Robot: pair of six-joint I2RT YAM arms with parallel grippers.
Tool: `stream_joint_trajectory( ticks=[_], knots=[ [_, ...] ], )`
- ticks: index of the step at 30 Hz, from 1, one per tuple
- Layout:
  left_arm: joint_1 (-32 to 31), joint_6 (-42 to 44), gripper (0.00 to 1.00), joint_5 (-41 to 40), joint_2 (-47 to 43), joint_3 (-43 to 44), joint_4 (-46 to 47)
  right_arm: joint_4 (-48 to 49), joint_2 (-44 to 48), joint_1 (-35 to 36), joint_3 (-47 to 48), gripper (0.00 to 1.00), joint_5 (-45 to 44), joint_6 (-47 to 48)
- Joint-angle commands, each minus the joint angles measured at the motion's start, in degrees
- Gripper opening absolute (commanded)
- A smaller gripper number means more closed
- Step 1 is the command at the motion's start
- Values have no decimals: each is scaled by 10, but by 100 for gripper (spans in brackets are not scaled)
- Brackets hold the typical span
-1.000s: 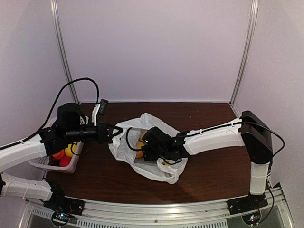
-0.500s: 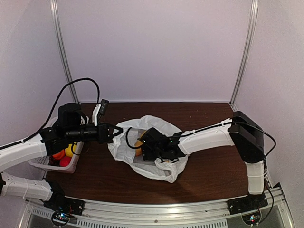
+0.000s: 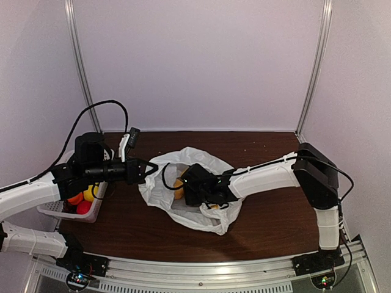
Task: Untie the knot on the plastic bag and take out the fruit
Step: Pick up the fake fruit from the takeout bag.
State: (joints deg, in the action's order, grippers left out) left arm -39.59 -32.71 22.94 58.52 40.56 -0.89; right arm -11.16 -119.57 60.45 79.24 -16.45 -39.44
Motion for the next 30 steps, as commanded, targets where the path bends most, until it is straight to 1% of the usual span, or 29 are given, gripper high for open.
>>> stream_joint_trajectory(
  ticks=[1, 6, 10, 15, 20, 25, 30],
  knots=[
    [-2, -3, 0, -9, 2, 6, 15, 20, 36, -3, -19, 50, 10, 1],
    [-2, -21, 0, -70, 13, 35, -42, 78, 81, -1, -56, 49, 47, 32],
    [-2, -36, 0, -73, 25, 40, -37, 134, 141, 7, -104, 48, 80, 72],
    [-2, -56, 0, -75, 31, 46, -30, 178, 222, 25, -166, 47, 125, 124],
    [-2, -68, 0, -77, 32, 53, -32, 211, 307, 50, -217, 48, 161, 150],
    [-2, -79, 0, -85, 32, 53, -38, 227, 367, 75, -219, 48, 206, 171],
    [-2, -85, 0, -76, 39, 57, -36, 238, 382, 91, -193, 48, 252, 176]
  ],
)
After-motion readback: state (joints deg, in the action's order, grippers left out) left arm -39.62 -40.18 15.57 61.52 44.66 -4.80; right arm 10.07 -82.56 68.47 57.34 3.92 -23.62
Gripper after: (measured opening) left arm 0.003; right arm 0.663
